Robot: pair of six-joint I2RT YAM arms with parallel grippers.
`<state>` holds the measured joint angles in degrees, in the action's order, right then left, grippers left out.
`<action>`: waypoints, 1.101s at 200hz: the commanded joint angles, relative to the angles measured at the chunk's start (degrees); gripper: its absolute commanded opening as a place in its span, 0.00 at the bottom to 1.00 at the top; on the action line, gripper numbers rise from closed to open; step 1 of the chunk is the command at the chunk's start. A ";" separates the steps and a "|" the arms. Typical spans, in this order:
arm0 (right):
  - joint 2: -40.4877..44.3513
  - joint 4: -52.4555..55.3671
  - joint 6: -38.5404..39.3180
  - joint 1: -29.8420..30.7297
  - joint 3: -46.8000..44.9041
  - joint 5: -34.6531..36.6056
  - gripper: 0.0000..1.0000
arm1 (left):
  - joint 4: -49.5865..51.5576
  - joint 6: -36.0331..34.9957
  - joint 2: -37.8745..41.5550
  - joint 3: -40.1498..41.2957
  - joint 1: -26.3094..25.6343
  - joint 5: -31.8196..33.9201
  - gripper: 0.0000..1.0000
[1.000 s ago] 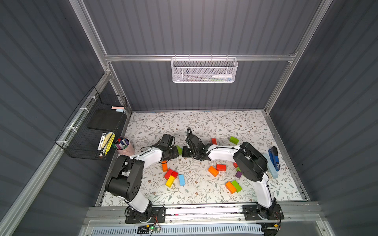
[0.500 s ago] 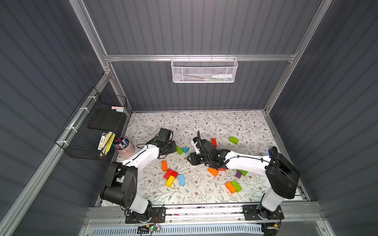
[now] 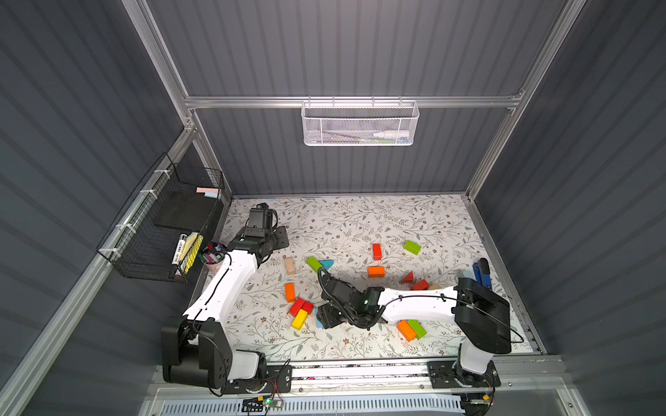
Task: Assemble a heart with building blocks
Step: Assemble the building block at the center of the board, then move the building block to the center of the board.
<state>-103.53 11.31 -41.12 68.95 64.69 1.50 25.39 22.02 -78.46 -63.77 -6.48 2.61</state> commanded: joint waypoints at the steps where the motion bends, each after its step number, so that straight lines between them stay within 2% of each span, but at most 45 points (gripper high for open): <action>1: -2.44 4.17 -1.06 0.56 3.92 1.55 0.62 | -0.79 -2.85 1.25 -0.17 0.24 -1.16 0.54; 37: -6.20 6.86 -2.07 0.55 7.97 2.97 0.60 | -3.16 -2.99 0.96 1.56 0.33 -2.57 0.53; 59: -7.79 10.69 -3.43 0.57 10.13 4.78 0.54 | -3.85 -2.90 0.59 1.96 0.39 -3.37 0.52; 139: -8.88 11.06 -4.27 -0.62 9.79 4.54 0.39 | -5.09 -2.76 0.39 3.46 0.50 -4.39 0.50; 155: -8.07 8.50 -2.82 -0.66 8.87 2.47 0.40 | -5.25 -2.68 0.48 3.48 0.50 -4.46 0.50; 181: -6.59 3.82 -0.23 -0.67 6.80 -0.38 0.52 | -5.24 -2.58 0.58 3.61 0.50 -4.64 0.50; 220: -7.51 5.57 -0.15 -0.71 7.70 0.22 0.52 | -5.44 -2.33 1.05 4.08 0.59 -4.98 0.49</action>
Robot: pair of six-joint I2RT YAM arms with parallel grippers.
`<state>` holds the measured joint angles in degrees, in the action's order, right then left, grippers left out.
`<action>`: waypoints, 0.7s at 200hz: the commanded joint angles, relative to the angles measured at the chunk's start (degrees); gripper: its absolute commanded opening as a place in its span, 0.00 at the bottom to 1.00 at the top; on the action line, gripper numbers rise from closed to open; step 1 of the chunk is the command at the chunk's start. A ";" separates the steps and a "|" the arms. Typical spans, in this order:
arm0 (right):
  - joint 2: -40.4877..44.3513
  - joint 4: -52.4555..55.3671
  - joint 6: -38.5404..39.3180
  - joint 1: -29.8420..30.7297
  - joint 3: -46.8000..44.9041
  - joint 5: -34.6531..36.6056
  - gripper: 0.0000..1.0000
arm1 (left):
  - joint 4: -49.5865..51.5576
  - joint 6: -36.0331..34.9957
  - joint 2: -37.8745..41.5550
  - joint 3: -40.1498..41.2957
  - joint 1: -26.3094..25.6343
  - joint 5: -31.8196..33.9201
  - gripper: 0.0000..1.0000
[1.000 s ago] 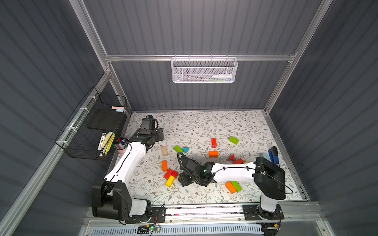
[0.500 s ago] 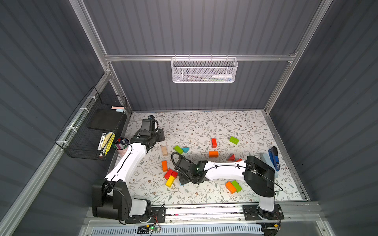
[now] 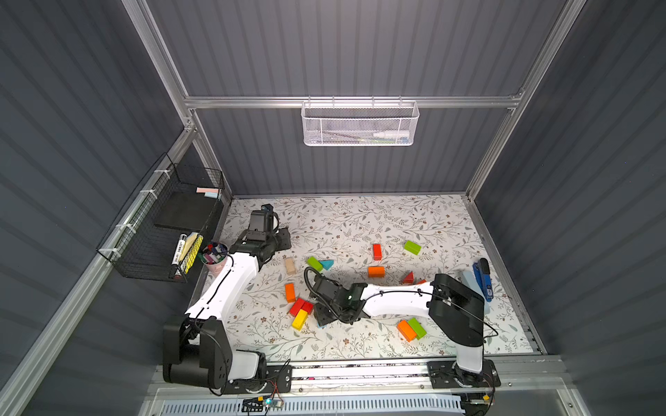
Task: Assemble a heart with building blocks
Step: Move the building block to the center of the board.
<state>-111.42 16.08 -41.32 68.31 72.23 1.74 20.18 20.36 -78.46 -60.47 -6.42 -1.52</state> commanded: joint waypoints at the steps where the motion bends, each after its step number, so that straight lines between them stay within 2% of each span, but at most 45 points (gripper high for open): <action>1: 0.30 1.02 0.03 -0.05 0.22 0.05 0.52 | -0.23 -0.67 1.04 0.74 0.53 -0.85 0.49; 78: 0.78 5.21 -4.02 -2.14 -0.27 5.15 0.30 | -0.30 -0.50 1.62 1.18 0.53 -1.71 0.48; 109: 2.85 5.60 -4.97 -6.38 -1.57 7.43 0.25 | -0.63 -0.21 1.70 1.46 0.53 -2.43 0.48; 140: 2.83 3.93 -6.66 -13.02 -0.84 6.61 0.22 | -0.76 -0.31 1.12 1.18 0.53 -3.03 0.47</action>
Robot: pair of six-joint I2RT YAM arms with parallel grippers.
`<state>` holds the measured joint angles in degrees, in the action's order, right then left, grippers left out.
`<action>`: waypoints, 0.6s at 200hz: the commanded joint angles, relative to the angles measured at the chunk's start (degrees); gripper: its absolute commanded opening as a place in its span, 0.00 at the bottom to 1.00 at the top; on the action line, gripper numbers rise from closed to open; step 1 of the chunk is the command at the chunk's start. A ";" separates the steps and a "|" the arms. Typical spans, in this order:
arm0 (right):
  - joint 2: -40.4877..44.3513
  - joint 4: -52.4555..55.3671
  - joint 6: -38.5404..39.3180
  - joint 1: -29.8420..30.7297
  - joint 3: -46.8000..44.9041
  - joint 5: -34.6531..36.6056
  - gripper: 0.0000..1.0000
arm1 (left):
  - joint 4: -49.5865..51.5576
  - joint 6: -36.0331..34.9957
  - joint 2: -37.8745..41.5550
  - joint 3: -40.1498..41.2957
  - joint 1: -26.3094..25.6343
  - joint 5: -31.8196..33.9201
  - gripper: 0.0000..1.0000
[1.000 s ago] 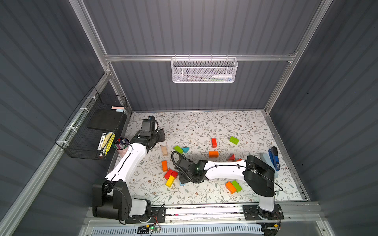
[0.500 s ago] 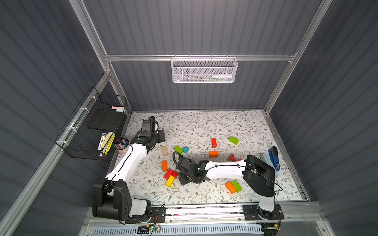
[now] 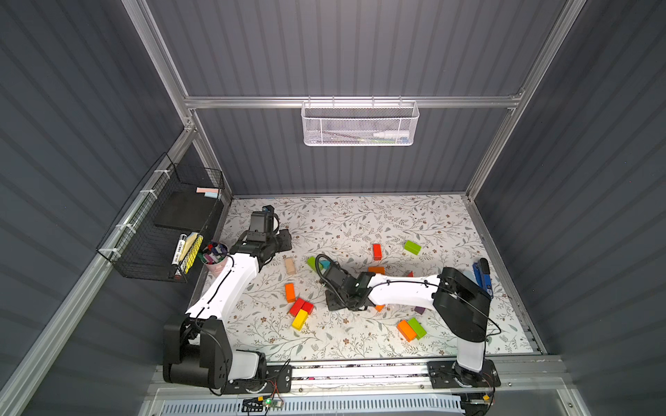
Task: Assemble a heart with building blocks
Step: Move the building block to the center of the board.
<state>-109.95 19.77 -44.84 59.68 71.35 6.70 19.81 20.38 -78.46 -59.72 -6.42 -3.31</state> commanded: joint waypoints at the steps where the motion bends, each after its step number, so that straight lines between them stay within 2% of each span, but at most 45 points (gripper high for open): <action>1: 1.34 0.12 -3.19 -4.57 0.03 1.65 0.22 | -0.39 -0.34 1.12 0.37 0.53 -1.25 0.47; 43: -1.19 -1.41 -3.45 -10.86 3.50 1.56 0.21 | -0.95 -0.81 0.27 2.20 0.53 -5.85 0.45; 52: -1.88 -1.81 -3.88 -11.68 4.17 1.09 0.21 | -0.51 -2.07 -0.32 2.54 0.52 -7.31 0.42; 64: -2.90 -2.87 -3.97 -12.34 5.27 0.23 0.21 | 0.32 -4.11 -0.94 3.47 0.53 -7.41 0.38; 120: -8.16 -4.26 -5.56 -12.92 10.56 -2.06 0.21 | 0.73 -2.54 -5.48 6.59 -0.45 -11.61 0.33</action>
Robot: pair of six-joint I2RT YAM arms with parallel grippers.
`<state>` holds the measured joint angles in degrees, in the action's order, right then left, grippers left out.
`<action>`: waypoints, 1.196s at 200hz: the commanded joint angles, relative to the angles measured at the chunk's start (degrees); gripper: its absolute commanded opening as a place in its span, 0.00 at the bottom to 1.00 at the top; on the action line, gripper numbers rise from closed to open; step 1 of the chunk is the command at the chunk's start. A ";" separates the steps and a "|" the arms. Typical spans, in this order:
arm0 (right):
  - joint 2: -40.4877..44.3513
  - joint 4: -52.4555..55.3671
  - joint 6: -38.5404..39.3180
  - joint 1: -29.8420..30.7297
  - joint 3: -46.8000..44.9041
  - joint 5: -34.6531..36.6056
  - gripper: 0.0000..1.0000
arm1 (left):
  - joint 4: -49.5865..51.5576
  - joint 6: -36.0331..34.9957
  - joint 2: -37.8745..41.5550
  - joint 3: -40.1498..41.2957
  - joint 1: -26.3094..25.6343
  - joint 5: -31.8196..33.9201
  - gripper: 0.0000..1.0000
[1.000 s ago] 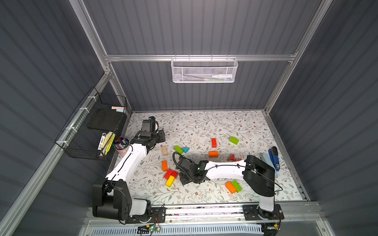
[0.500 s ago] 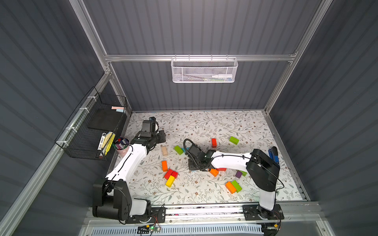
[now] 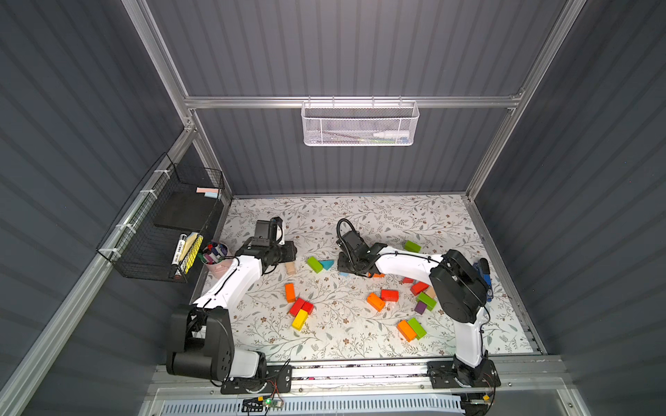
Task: Assemble a heart with building blocks
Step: Move the building block to the center of the board.
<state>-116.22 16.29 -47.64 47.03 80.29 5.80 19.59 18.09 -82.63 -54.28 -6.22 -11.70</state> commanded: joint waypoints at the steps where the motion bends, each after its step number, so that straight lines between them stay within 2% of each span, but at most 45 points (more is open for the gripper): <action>1: -1.94 -0.85 -2.87 -0.27 1.67 -1.15 0.22 | 0.91 -0.11 -1.30 1.17 -0.73 -3.23 0.33; 32: -2.60 -2.03 -3.70 -0.71 1.58 -1.35 0.25 | -0.16 2.84 -1.80 2.38 -4.30 -3.05 0.30; 68: -0.21 -5.61 -3.13 -1.06 -2.00 -2.73 0.41 | -1.46 5.78 -3.38 3.44 -8.22 -1.81 0.26; 98: 5.83 -14.35 2.48 -1.05 -9.69 -4.55 0.57 | -0.47 6.00 -2.61 3.63 -8.41 0.11 0.25; 123: 11.20 -17.18 7.60 -1.06 -15.71 -4.72 0.59 | 0.10 6.07 -2.53 3.82 -8.45 1.11 0.24; 140: 13.43 -16.80 10.22 -1.01 -18.10 -4.56 0.52 | -0.15 6.61 -2.97 4.05 -8.46 0.98 0.23; 177: 13.62 -12.66 14.50 -1.52 -17.78 -4.52 0.21 | -1.25 7.71 -4.01 4.27 -8.46 1.21 0.21; 229: 8.46 -9.54 18.41 -2.20 -13.40 -8.13 0.01 | -2.70 8.08 -7.14 3.59 -8.81 1.32 0.15; 239: 7.77 -9.35 18.70 -2.24 -12.84 -8.23 0.00 | -2.72 8.02 -7.80 3.50 -8.81 1.42 0.15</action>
<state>-106.83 4.45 -31.35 45.01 65.23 -1.30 17.19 25.61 -88.92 -50.83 -14.85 -11.00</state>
